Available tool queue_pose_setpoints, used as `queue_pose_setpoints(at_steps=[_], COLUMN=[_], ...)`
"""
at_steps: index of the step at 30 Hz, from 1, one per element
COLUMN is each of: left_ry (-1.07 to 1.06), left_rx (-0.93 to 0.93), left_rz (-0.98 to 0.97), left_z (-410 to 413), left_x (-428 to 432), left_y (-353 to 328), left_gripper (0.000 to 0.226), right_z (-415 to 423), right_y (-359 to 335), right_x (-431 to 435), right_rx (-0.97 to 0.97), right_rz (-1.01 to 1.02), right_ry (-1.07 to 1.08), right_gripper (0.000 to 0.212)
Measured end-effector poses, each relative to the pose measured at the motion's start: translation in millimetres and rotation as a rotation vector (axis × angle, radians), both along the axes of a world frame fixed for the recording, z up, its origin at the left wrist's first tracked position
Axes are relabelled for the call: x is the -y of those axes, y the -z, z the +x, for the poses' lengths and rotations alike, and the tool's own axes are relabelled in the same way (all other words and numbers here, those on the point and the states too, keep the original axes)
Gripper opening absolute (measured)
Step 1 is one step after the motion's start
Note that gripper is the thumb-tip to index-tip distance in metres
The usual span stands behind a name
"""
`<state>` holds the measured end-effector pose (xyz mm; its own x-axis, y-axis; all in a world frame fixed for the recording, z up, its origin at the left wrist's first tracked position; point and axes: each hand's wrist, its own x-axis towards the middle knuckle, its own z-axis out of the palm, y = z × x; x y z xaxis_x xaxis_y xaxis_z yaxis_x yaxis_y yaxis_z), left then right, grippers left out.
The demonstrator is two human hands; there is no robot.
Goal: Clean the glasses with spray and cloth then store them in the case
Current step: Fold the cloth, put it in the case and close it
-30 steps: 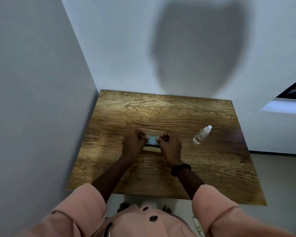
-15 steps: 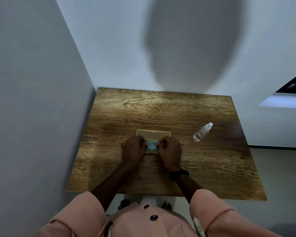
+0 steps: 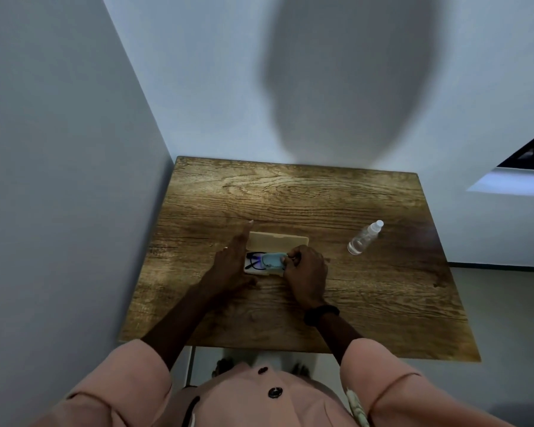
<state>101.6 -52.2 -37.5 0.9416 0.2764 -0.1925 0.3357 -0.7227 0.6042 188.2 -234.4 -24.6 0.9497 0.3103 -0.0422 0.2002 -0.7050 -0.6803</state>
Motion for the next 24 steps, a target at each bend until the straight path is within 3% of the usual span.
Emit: queue_pose_setpoints(at_steps=[5, 8, 11, 14, 16, 20, 24], left_ry=[-0.015, -0.024, -0.034, -0.042, -0.035, -0.024, -0.058], left_rx=[-0.025, -0.005, 0.011, 0.001, -0.011, 0.005, 0.114], left_rz=[-0.057, -0.057, -0.045, -0.012, 0.026, 0.07, 0.057], left_z=[3, 0, -3, -2, -2, -2, -7], left_x=[1, 2, 4, 8, 10, 16, 22], left_y=[-6, 0, 3, 1, 3, 4, 4], left_gripper=[0.128, 0.126, 0.125, 0.124, 0.122, 0.113, 0.092], right_z=[3, 4, 7, 24, 35, 44, 40], right_y=[7, 0, -11, -7, -1, 7, 12], right_x=[5, 14, 27, 39, 44, 52, 55], right_rx=[0.015, 0.026, 0.061, 0.063, -0.027, 0.018, 0.081], right_rz=[0.107, 0.222, 0.258, 0.129, 0.084, -0.048, -0.015], right_ry=[-0.008, 0.039, 0.0, -0.284, -0.434, -0.533, -0.526], right_gripper=[0.016, 0.026, 0.063, 0.108, 0.12, 0.116, 0.1])
